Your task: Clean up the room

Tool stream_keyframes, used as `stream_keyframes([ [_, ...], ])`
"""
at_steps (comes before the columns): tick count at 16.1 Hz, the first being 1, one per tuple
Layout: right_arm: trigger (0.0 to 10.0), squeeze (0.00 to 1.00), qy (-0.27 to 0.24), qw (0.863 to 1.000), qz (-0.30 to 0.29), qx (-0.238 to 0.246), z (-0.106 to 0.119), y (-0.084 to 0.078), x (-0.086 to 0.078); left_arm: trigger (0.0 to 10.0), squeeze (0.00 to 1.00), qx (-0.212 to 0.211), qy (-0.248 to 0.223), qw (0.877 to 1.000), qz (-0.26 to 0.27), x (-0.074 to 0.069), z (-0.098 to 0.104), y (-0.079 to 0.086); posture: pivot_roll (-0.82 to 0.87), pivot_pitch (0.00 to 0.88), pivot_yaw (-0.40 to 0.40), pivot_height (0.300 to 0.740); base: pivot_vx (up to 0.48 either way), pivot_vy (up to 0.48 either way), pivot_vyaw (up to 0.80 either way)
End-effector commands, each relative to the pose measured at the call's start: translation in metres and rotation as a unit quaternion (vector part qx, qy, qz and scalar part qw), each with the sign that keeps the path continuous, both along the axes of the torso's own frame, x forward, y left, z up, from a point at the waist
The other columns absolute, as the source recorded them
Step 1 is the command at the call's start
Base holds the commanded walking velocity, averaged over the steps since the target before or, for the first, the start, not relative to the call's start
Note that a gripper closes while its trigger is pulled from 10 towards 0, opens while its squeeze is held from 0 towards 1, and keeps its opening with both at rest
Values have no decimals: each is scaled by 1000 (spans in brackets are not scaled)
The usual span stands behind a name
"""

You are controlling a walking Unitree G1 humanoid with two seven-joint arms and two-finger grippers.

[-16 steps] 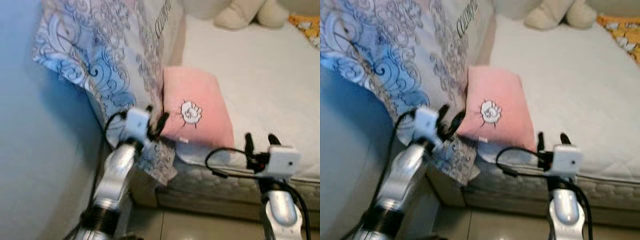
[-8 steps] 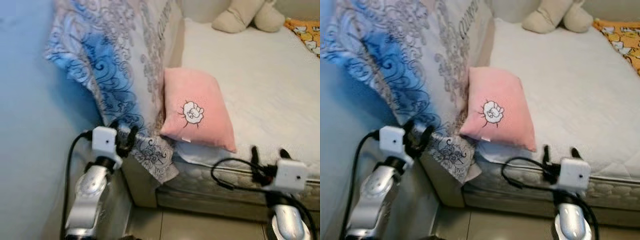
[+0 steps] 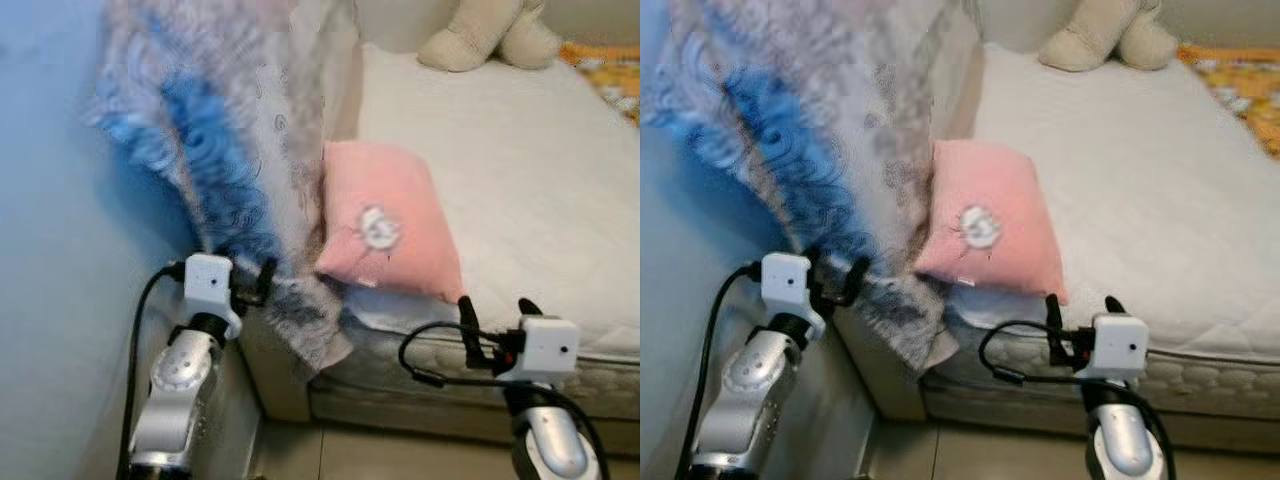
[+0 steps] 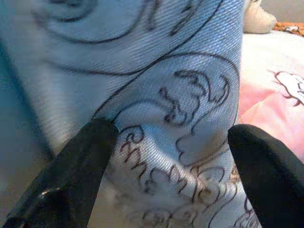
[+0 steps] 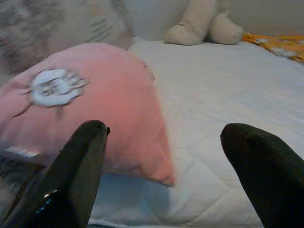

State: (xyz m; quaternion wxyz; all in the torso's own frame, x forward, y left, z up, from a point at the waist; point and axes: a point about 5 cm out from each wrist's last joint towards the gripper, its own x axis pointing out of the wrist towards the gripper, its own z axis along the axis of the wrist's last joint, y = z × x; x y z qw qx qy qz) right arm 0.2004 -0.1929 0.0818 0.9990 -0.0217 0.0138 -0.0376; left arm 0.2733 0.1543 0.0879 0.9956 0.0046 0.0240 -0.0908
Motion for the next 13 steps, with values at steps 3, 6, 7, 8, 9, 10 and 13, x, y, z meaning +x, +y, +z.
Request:
stream_keyframes([
  [3, 10000, 0, 4, 1000, -12, 12, -2, -5, 7, 10000, 0, -10, -2, 1000, -2, 11, 2, -6, -142, 0, 59, 727, 269, -395, 0],
  [6, 10000, 0, -4, 1000, -24, -4, 2, -13, 19, 10000, 0, -15, -1, 1000, -9, 15, 1, -11, -140, 0, 64, 727, 266, -396, 0],
  [7, 10000, 0, -10, 1000, -27, -5, 4, -14, 22, 10000, 0, -20, -2, 1000, -6, 18, 1, -10, -141, 0, 66, 727, 266, -398, 0],
  [8, 10000, 0, -16, 1000, -26, -4, 6, -13, 24, 10000, 0, -21, -2, 1000, -8, 20, 1, -11, -142, 0, 72, 727, 270, -394, 0],
  [9, 10000, 0, -20, 1000, -19, -11, 7, -11, 27, 10000, 0, -24, -2, 1000, -16, 20, 1, -13, -142, 0, 75, 727, 270, -394, 0],
  [10, 10000, 0, -21, 1000, -17, -12, 7, -10, 29, 10000, 0, -25, -4, 1000, -17, 20, 1, -12, -141, 0, 80, 727, 270, -394, 0],
  [13, 10000, 0, -32, 999, -13, -14, 9, -5, 37, 10000, 0, -33, -17, 999, -28, 25, 6, -9, -136, 0, 95, 727, 266, -396, 0],
])
